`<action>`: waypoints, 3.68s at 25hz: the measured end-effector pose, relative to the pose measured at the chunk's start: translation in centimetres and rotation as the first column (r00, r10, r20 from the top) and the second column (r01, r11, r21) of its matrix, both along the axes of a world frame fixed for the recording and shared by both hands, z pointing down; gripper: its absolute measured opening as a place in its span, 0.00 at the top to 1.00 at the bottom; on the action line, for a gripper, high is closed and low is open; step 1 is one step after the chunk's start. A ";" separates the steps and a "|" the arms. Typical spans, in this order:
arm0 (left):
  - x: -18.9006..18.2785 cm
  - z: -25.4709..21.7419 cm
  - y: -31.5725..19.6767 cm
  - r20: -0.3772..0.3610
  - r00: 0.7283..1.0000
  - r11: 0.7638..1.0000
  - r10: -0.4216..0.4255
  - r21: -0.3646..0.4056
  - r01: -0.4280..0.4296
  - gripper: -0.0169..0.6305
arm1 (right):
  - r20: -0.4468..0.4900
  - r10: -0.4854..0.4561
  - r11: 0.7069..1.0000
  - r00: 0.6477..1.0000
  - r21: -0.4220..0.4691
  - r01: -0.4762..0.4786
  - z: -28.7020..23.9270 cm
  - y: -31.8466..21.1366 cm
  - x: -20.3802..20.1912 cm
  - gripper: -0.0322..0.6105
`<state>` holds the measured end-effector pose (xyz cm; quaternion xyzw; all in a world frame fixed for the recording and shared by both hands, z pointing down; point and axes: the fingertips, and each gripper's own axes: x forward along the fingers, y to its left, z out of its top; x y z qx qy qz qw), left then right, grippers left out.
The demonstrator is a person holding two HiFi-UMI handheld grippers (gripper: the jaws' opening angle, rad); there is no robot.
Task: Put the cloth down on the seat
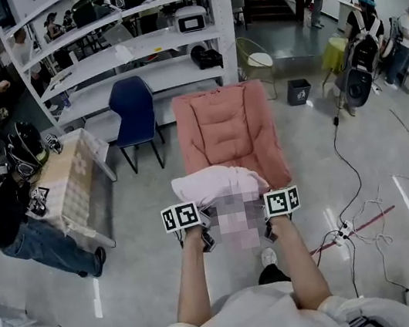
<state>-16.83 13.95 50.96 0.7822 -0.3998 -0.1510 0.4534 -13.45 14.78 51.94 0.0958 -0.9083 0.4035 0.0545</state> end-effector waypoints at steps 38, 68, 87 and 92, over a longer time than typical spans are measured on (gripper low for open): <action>8.1 3.5 -33.4 0.006 0.998 0.996 -0.061 -0.059 0.062 0.48 | 0.012 -0.038 0.996 0.999 -0.078 0.039 3.5 -33.7 8.3 0.50; 0.0 29.4 -59.6 0.067 0.982 0.956 0.177 -0.248 -0.155 0.48 | -0.211 0.255 0.947 0.944 -0.140 -0.287 29.2 -59.1 0.9 0.48; -0.6 58.8 -60.3 0.178 0.972 0.896 0.156 -0.440 -0.063 0.47 | -0.573 0.288 0.893 0.767 -0.127 -0.431 57.9 -59.9 2.1 0.46; -1.2 60.2 -60.2 0.235 0.960 0.879 0.154 -0.476 -0.025 0.43 | -0.639 0.305 0.884 0.707 -0.086 -0.460 59.1 -59.9 2.3 0.44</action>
